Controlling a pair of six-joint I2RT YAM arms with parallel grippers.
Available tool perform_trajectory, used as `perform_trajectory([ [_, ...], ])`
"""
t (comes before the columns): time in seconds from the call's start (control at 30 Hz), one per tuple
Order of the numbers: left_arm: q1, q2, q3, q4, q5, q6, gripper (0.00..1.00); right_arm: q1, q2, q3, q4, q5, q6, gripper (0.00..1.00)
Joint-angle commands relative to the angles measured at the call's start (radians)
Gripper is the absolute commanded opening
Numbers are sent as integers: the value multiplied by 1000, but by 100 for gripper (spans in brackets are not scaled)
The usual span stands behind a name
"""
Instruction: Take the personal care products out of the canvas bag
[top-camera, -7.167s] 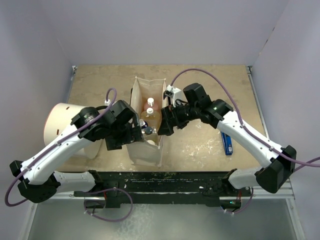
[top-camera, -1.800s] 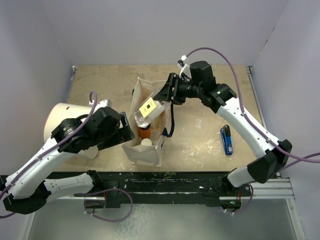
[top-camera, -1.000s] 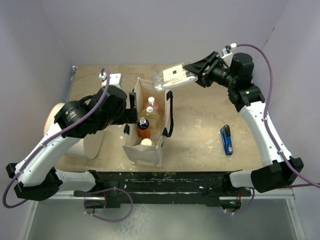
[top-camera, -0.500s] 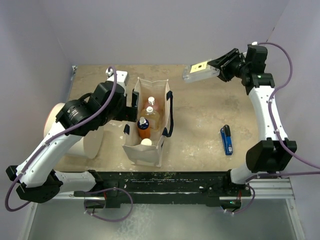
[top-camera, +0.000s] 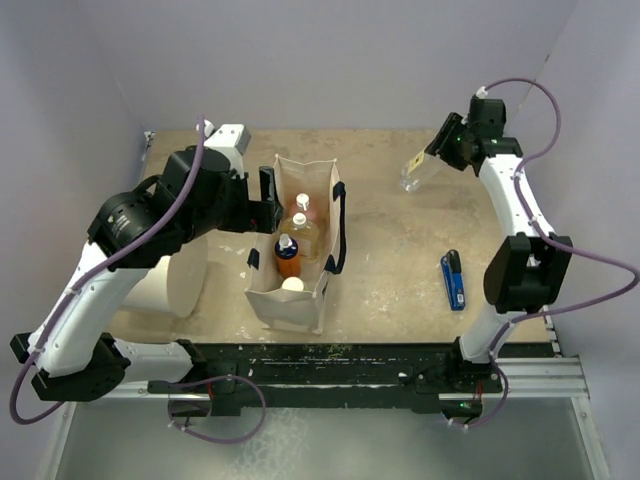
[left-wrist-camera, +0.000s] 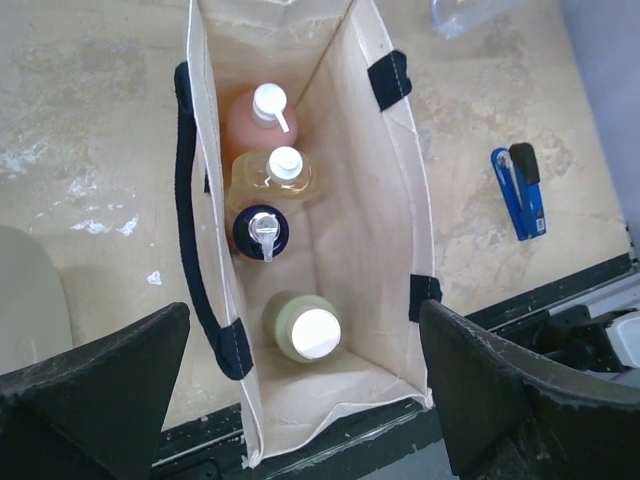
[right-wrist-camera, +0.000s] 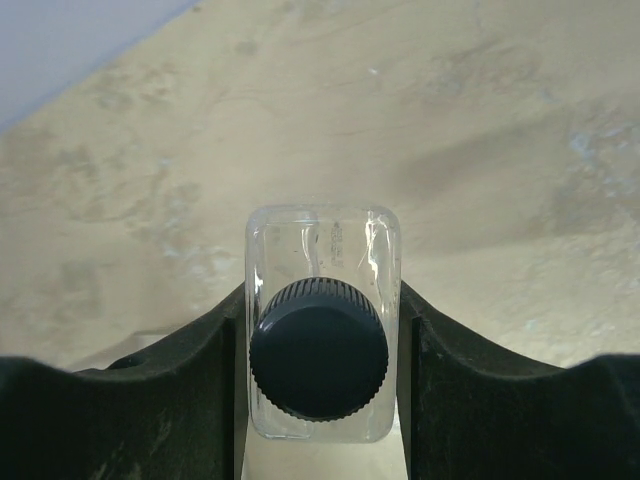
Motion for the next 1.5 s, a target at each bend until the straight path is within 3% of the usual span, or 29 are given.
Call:
perform_trajectory([
  [0.0, 7, 32, 121, -75, -23, -25, 99, 55, 7, 70, 158, 103, -163, 0],
  [0.23, 9, 61, 113, -27, -110, -39, 99, 172, 103, 100, 187, 290, -359, 0],
  [0.37, 25, 90, 169, -57, -137, -22, 99, 191, 136, 117, 192, 288, -391, 0],
  [0.53, 33, 86, 124, -52, -93, -44, 99, 212, 159, 113, 183, 285, -409, 0],
  [0.57, 37, 85, 116, -52, -85, -49, 99, 213, 157, 97, 186, 279, -409, 6],
  [0.73, 63, 92, 135, -91, -37, -57, 100, 217, 147, 80, 162, 262, -403, 60],
  [0.83, 75, 115, 163, -148, -28, -32, 99, 218, 132, 79, 153, 254, -406, 74],
  [1.03, 103, 140, 158, -245, -58, -50, 99, 227, 50, 101, 44, 209, -376, 84],
  [1.2, 107, 109, 2, -234, 27, -117, 99, 285, -142, -53, 51, 45, -344, 84],
  [1.47, 112, 22, -181, -203, 148, -180, 99, 510, -234, -4, 57, -197, -363, 82],
])
